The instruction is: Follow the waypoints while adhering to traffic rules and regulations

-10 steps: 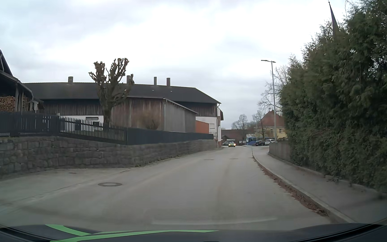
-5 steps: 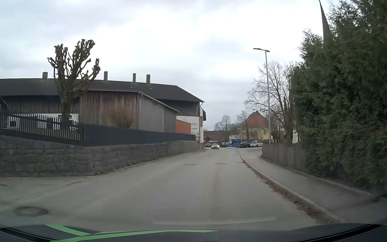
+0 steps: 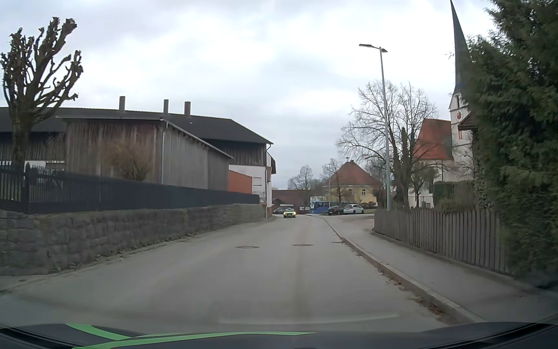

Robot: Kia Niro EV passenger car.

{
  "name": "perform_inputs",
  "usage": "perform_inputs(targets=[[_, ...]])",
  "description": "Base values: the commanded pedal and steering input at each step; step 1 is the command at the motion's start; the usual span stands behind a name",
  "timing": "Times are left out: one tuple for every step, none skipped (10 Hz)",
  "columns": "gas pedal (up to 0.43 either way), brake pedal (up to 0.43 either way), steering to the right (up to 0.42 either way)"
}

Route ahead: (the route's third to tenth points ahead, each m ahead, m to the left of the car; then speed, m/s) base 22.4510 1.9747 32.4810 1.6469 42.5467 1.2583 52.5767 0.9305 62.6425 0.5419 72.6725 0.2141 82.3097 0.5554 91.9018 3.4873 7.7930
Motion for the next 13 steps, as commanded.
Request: perform_inputs(targets=[[0.059,0.000,0.046],[0.047,0.000,0.039],[0.047,0.000,0.034],[0.047,0.000,0.030],[0.047,0.000,0.026],[0.047,0.000,0.021],[0.047,0.000,0.018],[0.047,0.000,0.016],[0.047,0.000,0.014],[0.047,0.000,0.014],[0.039,0.000,0.014],[0.039,0.000,0.015],[0.039,0.000,0.017]])
